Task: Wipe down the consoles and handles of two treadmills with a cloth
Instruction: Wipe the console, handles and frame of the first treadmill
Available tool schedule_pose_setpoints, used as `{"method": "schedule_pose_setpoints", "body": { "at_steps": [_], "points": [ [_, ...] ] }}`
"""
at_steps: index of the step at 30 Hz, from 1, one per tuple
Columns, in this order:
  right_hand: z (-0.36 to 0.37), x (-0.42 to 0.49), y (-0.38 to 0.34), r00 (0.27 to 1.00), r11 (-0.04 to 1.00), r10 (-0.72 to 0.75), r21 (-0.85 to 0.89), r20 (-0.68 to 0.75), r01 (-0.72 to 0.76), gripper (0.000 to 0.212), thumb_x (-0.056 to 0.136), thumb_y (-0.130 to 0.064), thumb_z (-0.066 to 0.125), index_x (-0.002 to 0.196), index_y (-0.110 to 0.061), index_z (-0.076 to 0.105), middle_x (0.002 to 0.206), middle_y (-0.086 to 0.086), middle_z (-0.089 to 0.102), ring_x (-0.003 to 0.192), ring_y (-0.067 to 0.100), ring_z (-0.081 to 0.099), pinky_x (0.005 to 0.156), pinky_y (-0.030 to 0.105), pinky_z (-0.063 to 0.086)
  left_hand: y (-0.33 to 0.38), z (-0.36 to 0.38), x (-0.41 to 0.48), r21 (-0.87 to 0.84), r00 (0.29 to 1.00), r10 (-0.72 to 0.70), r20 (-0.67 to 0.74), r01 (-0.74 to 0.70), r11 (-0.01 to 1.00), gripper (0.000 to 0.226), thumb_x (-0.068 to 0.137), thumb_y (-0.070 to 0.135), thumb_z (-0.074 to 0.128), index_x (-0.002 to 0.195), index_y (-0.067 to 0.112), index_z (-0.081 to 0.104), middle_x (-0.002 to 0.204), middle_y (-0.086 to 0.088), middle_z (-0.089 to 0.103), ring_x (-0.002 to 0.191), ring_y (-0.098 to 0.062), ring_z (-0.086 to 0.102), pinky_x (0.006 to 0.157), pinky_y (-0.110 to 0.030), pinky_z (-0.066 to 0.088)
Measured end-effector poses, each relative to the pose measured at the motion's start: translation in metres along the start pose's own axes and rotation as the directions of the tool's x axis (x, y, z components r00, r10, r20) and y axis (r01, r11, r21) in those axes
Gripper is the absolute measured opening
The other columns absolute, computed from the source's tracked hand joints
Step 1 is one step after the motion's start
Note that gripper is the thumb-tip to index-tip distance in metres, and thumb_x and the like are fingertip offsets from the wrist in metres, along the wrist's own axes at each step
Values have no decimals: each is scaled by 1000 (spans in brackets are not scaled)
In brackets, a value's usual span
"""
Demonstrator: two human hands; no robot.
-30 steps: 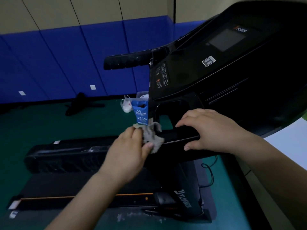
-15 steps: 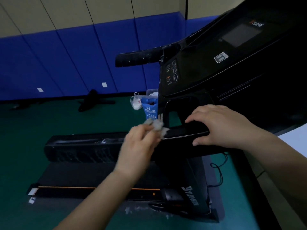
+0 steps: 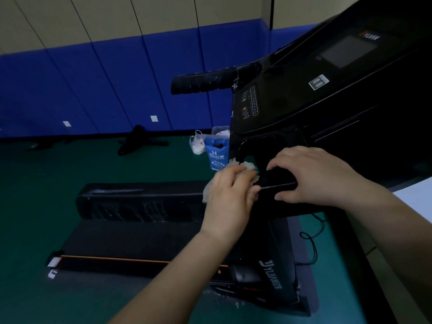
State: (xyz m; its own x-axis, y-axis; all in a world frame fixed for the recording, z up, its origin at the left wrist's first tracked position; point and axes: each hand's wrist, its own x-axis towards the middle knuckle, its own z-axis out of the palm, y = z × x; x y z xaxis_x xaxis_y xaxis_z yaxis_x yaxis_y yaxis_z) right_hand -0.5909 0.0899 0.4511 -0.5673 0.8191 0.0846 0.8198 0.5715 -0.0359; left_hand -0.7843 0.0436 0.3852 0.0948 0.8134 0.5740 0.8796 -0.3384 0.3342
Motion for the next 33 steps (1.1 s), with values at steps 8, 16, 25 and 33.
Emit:
{"method": "schedule_pose_setpoints", "body": {
  "at_steps": [8,16,25,33],
  "points": [
    [-5,3,0,997,1000,-4,22,76,2,63,71,-64,66,126,-44,43,125,-22,44,122,5,39,103,29,32,-75,-24,-14,141,989,143,-27,-138,980,25,91,32,54,106,21,71,111,-12,61,94,-27,56,82,-34,46],
    [0,27,-29,998,999,-35,29,61,34,65,64,-74,62,117,-39,51,112,-14,46,111,10,44,98,30,33,-189,-86,-36,301,985,-62,-161,109,947,35,94,30,44,98,13,73,103,-13,61,89,-34,54,84,-36,38],
    [22,51,-65,998,967,-55,249,16,49,43,69,-65,62,105,-42,54,99,-25,53,91,-2,52,92,30,42,-125,-48,-33,174,979,-110,-173,141,975,31,93,35,46,105,23,71,115,-6,59,106,-23,49,96,-32,33],
    [21,50,-65,998,966,-50,254,25,42,43,68,-65,62,106,-46,54,100,-25,52,92,-2,52,91,30,42,-230,-101,-44,224,962,-179,-205,224,948,33,96,29,42,106,18,71,110,-8,62,101,-29,54,93,-33,35]
  ]
}}
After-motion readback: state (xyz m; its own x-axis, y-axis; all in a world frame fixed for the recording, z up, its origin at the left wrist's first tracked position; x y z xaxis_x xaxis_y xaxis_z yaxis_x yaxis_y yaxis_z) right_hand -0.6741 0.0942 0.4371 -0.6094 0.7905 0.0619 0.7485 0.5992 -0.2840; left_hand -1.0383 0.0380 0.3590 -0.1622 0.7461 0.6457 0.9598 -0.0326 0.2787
